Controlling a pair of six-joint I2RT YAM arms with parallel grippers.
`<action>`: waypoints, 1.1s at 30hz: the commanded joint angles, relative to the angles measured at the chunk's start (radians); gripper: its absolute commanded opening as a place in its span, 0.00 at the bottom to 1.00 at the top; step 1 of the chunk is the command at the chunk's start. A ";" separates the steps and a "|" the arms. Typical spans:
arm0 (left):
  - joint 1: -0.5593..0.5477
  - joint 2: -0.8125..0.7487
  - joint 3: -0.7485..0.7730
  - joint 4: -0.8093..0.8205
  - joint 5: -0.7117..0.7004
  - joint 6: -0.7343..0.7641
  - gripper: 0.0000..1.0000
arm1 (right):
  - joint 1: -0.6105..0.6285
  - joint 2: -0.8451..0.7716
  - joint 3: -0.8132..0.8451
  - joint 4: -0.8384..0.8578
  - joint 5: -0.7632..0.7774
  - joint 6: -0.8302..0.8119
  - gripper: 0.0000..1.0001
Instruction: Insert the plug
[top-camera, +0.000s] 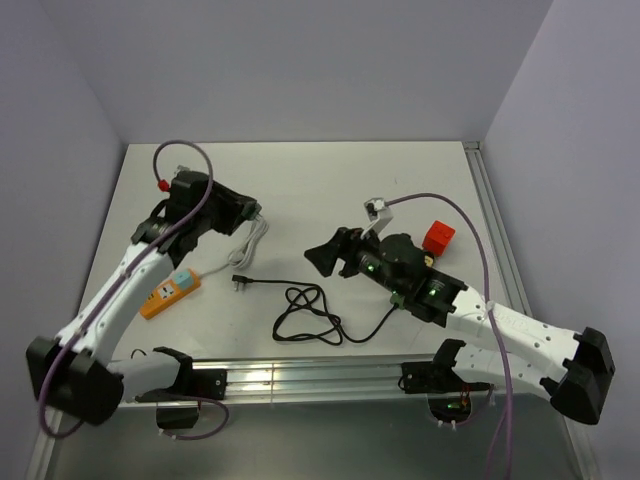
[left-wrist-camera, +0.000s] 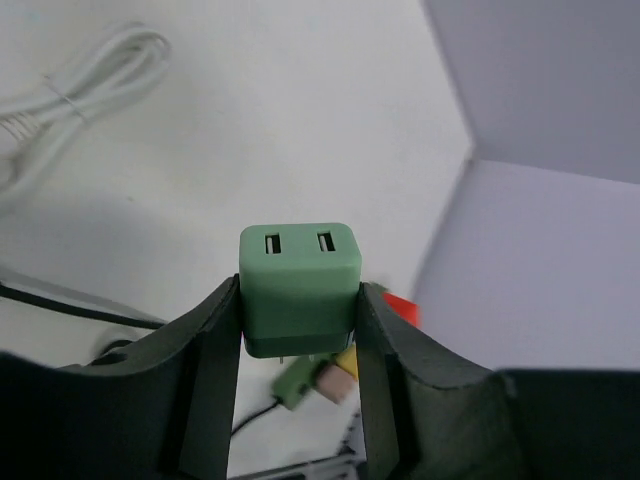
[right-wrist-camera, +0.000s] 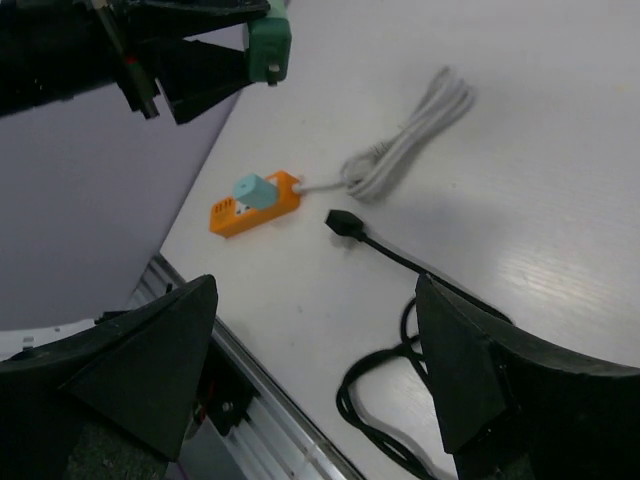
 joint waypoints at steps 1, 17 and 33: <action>-0.027 -0.138 -0.142 0.087 0.030 -0.164 0.00 | 0.157 0.061 0.012 0.220 0.226 -0.032 0.87; -0.159 -0.551 -0.297 0.069 0.016 -0.380 0.00 | 0.467 0.385 0.139 0.564 0.635 -0.093 0.79; -0.161 -0.632 -0.316 0.012 0.042 -0.368 0.00 | 0.482 0.454 0.208 0.644 0.612 -0.156 0.67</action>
